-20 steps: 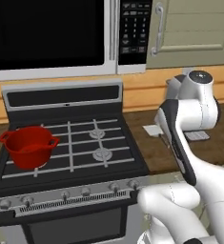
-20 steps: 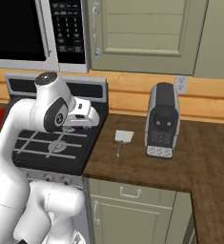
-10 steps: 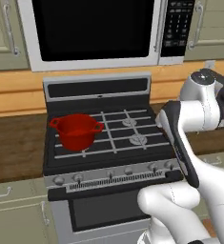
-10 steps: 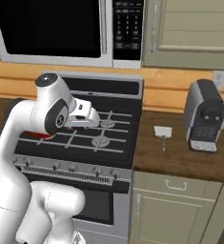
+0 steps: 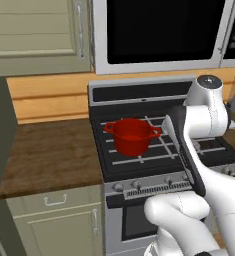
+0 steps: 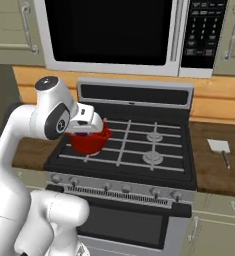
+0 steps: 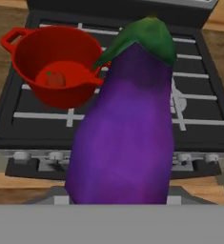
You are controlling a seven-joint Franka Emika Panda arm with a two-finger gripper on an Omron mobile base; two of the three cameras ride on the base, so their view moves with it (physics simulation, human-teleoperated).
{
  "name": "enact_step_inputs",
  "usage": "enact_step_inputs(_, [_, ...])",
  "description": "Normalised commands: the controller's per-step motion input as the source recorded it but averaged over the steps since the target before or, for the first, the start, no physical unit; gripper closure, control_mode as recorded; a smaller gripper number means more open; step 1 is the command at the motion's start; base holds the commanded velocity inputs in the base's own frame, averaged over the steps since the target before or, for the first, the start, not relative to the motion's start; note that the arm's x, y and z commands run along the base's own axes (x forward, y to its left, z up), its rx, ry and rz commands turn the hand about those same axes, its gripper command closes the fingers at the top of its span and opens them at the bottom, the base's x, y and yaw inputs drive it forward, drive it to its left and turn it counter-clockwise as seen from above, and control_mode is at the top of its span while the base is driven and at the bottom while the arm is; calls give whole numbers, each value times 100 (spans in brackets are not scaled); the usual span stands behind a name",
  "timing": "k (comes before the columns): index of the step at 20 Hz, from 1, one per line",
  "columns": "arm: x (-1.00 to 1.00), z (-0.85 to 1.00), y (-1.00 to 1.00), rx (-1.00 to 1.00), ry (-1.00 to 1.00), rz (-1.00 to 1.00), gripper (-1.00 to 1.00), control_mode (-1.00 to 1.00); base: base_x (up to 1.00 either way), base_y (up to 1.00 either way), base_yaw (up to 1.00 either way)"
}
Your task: Put the bell pepper and eggplant in the pot. Retrieve the spatula and lightly stir the vegetables in the pot.
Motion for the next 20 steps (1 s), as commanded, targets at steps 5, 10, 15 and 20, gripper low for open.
enact_step_inputs(5, [0, 0, 0, 0, 0, 0, 100, 100, 33, 57, -8])
enact_step_inputs(10, [0, 0, 0, 0, 0, 0, 100, 100, 47, 40, -13])
enact_step_inputs(15, [0, 0, 0, 0, 0, 0, 100, 100, 40, 15, -9])
enact_step_inputs(20, [0, 0, 0, 0, 0, 0, 100, 100, 52, 21, -7])
